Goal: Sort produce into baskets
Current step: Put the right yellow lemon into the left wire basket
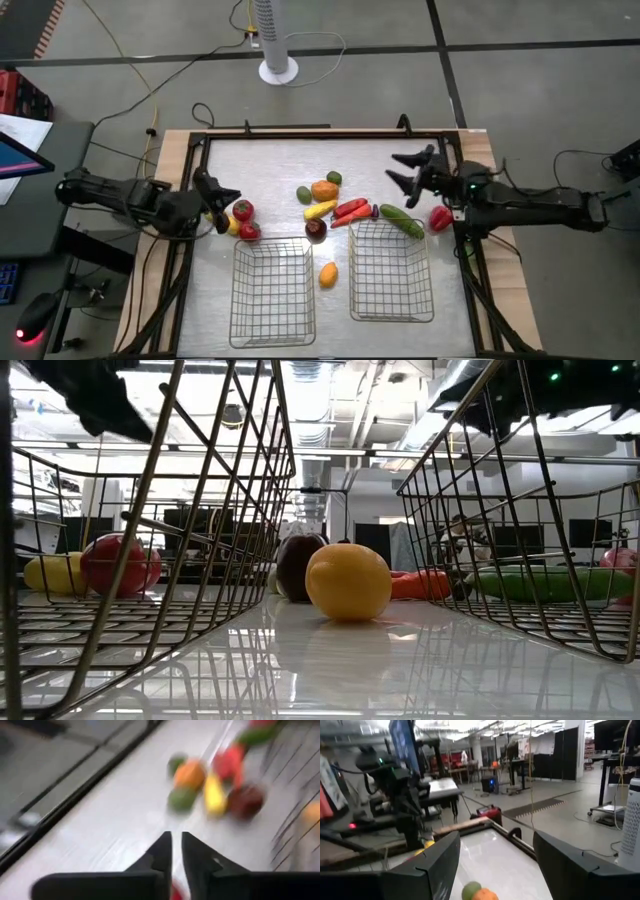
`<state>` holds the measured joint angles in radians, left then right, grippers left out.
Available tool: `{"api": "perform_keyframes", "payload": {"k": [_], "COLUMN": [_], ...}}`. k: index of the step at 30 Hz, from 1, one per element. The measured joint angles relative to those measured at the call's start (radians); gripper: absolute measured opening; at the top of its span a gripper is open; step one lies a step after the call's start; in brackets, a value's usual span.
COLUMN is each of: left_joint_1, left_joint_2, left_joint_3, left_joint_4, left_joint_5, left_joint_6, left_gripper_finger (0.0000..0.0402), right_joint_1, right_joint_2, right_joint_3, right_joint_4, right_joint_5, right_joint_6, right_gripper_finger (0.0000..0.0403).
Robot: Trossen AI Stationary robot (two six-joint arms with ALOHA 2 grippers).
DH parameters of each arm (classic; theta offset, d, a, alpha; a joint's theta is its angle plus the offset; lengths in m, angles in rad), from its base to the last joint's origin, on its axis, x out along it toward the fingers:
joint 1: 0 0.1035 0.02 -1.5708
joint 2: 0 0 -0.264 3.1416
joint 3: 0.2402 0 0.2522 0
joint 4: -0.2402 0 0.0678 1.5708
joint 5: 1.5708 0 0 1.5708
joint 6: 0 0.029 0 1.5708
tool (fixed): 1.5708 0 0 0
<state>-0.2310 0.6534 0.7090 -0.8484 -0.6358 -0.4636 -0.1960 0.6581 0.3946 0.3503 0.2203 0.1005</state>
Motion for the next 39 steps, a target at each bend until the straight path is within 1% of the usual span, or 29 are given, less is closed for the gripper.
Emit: {"api": "perform_keyframes", "payload": {"k": [2, 4, 7, 10, 11, 12, 14, 16, 20, 25, 30, 32, 39], "left_joint_1": [0.0, 0.0, 0.0, -0.003, -0.007, -0.013, -0.03, -0.052, -0.095, -0.117, -0.109, -0.103, -0.077], "left_joint_2": [0.071, 0.133, 0.208, 0.266, 0.282, 0.297, 0.327, 0.355, 0.412, 0.462, 0.475, 0.474, 0.508], "left_joint_3": [0.049, 0.082, 0.097, 0.077, 0.068, 0.059, 0.042, 0.028, 0.021, 0.021, 0.021, 0.021, 0.021], "left_joint_4": [-0.124, -0.237, -0.36, -0.402, -0.401, -0.399, -0.396, -0.39, -0.377, -0.373, -0.289, -0.259, -0.256], "left_joint_5": [0.014, 0.054, 0.155, 0.309, 0.345, 0.373, 0.386, 0.376, 0.319, 0.324, 0.318, 0.316, 0.272], "left_joint_6": [-0.035, -0.051, -0.037, -0.019, -0.019, -0.022, -0.042, -0.047, -0.034, -0.028, -0.097, -0.1, -0.099], "left_gripper_finger": [0.007, 0.0108, 0.0166, 0.0215, 0.0228, 0.0239, 0.0255, 0.0265, 0.0274, 0.0275, 0.0275, 0.0275, 0.0275], "right_joint_1": [-0.003, -0.003, -0.002, -0.001, -0.001, -0.001, -0.001, -0.001, -0.001, -0.003, -0.003, -0.003, 0.0], "right_joint_2": [0.014, 0.014, 0.004, -0.007, -0.011, -0.016, -0.019, -0.018, -0.017, -0.017, -0.017, -0.017, -0.017], "right_joint_3": [0.007, 0.026, 0.046, 0.055, 0.057, 0.057, 0.057, 0.057, 0.057, 0.057, 0.057, 0.057, 0.057], "right_joint_4": [-0.007, -0.015, -0.031, -0.028, -0.025, -0.023, -0.019, -0.016, -0.009, 0.013, 0.026, 0.026, 0.027], "right_joint_5": [0.003, 0.005, 0.0, -0.01, -0.011, -0.011, -0.012, -0.012, -0.02, -0.043, -0.065, -0.08, -0.112], "right_joint_6": [0.0, -0.001, -0.004, -0.006, -0.007, -0.007, -0.014, -0.021, -0.023, -0.034, -0.047, -0.048, -0.018], "right_gripper_finger": [0.0281, 0.0281, 0.0281, 0.0281, 0.0281, 0.0281, 0.0281, 0.0281, 0.0281, 0.0281, 0.0281, 0.0281, 0.0281]}}
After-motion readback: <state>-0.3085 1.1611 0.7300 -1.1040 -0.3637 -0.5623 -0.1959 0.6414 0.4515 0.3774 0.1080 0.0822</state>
